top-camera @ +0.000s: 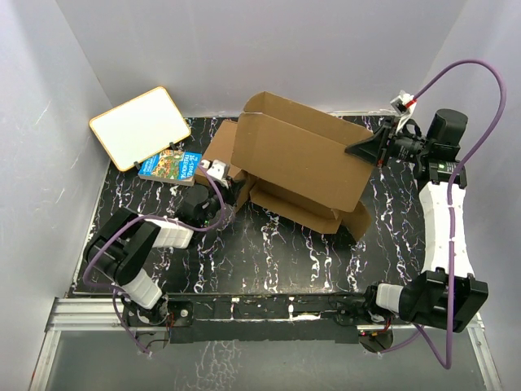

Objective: Fold the paper box

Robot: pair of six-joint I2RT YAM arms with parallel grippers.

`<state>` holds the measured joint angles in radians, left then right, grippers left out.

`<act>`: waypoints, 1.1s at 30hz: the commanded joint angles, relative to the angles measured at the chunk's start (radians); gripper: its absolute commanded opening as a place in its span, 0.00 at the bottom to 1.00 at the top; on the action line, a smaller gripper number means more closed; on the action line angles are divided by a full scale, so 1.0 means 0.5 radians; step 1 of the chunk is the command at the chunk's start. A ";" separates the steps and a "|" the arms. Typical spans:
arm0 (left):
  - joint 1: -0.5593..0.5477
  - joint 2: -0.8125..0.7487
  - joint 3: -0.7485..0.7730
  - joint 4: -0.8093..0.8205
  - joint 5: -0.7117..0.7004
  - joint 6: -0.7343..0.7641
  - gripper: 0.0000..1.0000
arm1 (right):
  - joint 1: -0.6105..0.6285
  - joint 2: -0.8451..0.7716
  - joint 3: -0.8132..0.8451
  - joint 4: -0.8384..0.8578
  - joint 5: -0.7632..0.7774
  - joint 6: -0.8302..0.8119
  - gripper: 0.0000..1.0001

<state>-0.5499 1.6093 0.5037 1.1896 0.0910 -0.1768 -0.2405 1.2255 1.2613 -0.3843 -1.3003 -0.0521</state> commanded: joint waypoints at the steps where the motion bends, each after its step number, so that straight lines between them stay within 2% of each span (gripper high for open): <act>1: 0.005 -0.036 0.007 0.156 0.087 0.060 0.00 | -0.083 0.026 0.000 0.117 -0.028 -0.022 0.08; 3: 0.015 -0.078 -0.020 0.114 0.116 0.060 0.00 | -0.100 0.029 0.002 0.115 -0.056 -0.021 0.08; 9: 0.045 -0.246 -0.072 -0.118 0.161 0.021 0.14 | -0.107 0.020 -0.008 0.112 -0.085 -0.039 0.08; 11: 0.062 -0.311 -0.098 -0.191 0.170 -0.009 0.23 | -0.113 0.021 -0.011 0.102 -0.079 -0.052 0.08; 14: 0.076 -0.421 -0.149 -0.273 0.199 -0.061 0.43 | -0.114 0.032 0.001 0.048 -0.060 -0.100 0.08; 16: 0.084 -0.505 -0.173 -0.368 0.232 -0.096 0.51 | -0.117 0.040 0.007 0.027 -0.056 -0.118 0.08; 21: 0.109 -0.925 -0.225 -0.812 0.212 -0.146 0.66 | -0.120 0.046 0.030 -0.017 -0.067 -0.145 0.08; 25: 0.207 -1.413 -0.169 -1.374 0.055 -0.135 0.78 | -0.124 0.046 0.036 -0.016 -0.078 -0.144 0.08; 28: 0.409 -1.570 -0.046 -1.638 0.101 -0.159 0.77 | -0.129 0.058 0.041 -0.015 -0.095 -0.144 0.08; 31: 0.656 -1.392 0.091 -1.747 0.273 -0.228 0.56 | -0.129 0.068 0.046 -0.016 -0.103 -0.141 0.08; 33: 0.765 -1.210 0.120 -1.637 0.455 -0.285 0.43 | -0.129 0.072 0.048 -0.014 -0.101 -0.134 0.08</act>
<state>-0.2665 0.8707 0.5114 0.4538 0.1852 -0.2695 -0.2974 1.2560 1.2598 -0.4183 -1.3380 -0.0811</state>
